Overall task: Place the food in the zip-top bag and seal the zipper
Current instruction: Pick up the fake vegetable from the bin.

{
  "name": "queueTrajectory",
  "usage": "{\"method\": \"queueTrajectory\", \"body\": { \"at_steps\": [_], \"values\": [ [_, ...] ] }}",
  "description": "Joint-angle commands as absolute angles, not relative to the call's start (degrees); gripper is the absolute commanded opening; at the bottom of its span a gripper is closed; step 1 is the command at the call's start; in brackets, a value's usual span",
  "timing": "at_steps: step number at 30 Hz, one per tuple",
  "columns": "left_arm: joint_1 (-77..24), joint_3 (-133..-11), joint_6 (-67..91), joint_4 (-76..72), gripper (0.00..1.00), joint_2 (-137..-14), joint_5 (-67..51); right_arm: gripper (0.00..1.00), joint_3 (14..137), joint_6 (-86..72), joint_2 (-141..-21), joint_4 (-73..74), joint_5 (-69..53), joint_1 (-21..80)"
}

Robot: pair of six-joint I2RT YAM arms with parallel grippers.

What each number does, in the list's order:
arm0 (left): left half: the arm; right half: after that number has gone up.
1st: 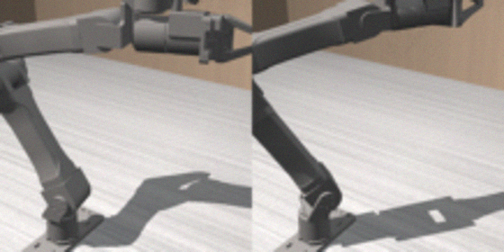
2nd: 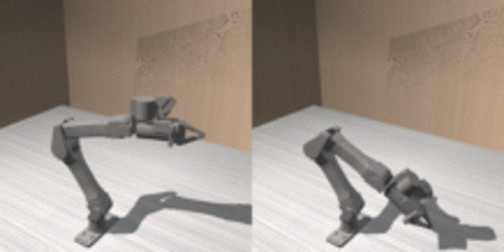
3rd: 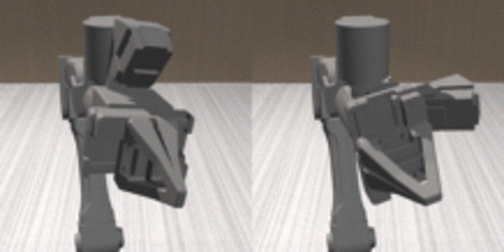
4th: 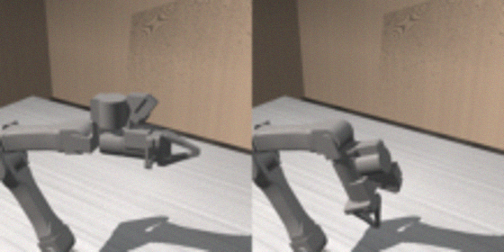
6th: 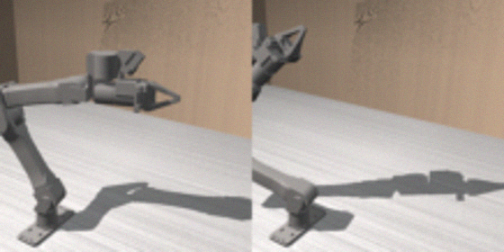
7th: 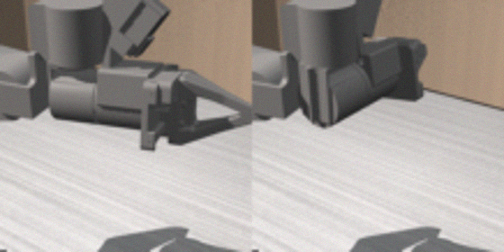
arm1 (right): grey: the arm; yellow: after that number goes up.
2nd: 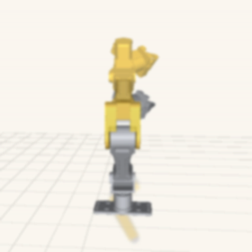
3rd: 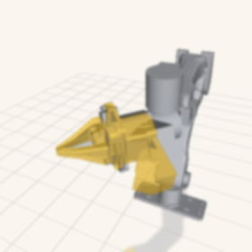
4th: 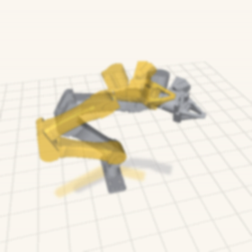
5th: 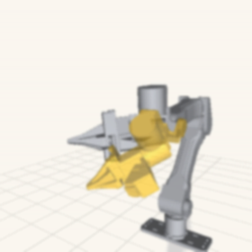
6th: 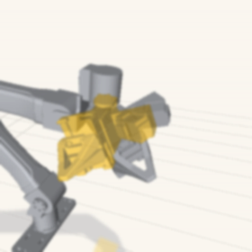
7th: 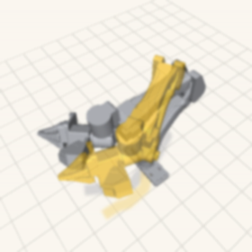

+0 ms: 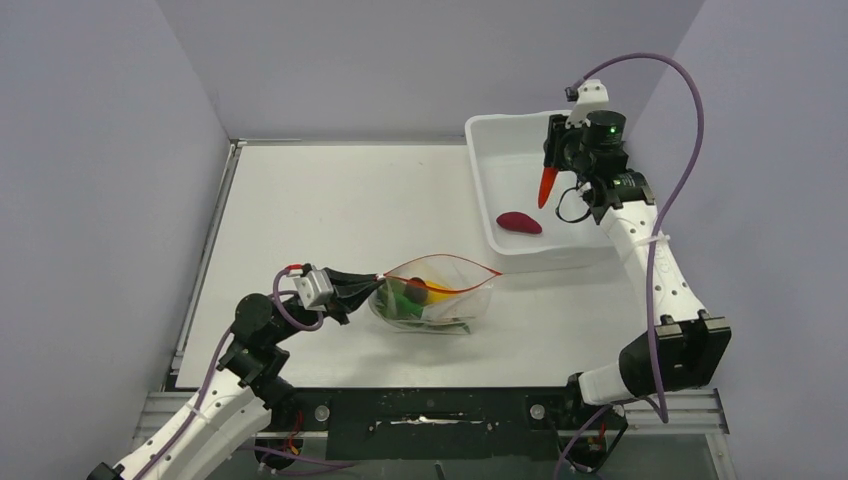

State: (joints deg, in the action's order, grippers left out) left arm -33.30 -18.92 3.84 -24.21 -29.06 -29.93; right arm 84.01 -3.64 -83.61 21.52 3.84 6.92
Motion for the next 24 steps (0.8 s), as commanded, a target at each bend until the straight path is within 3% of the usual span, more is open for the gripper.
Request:
{"method": "queueTrajectory", "body": {
  "at_steps": [1,16,24],
  "values": [
    [-33.46,-20.88,1.77,-26.05,0.00,-29.30,-29.91,0.21,81.52,-3.58,-78.58,17.28,-1.04,9.59],
    [-33.50,-20.60,3.86,-28.37,0.00,-30.69,-31.84,0.21,71.95,-8.44,-67.32,7.41,-21.94,14.02],
    [-33.47,-20.65,5.36,-30.62,0.00,-31.91,-32.21,0.21,69.83,-8.25,-66.02,1.56,-27.50,23.33]
  ]
}}
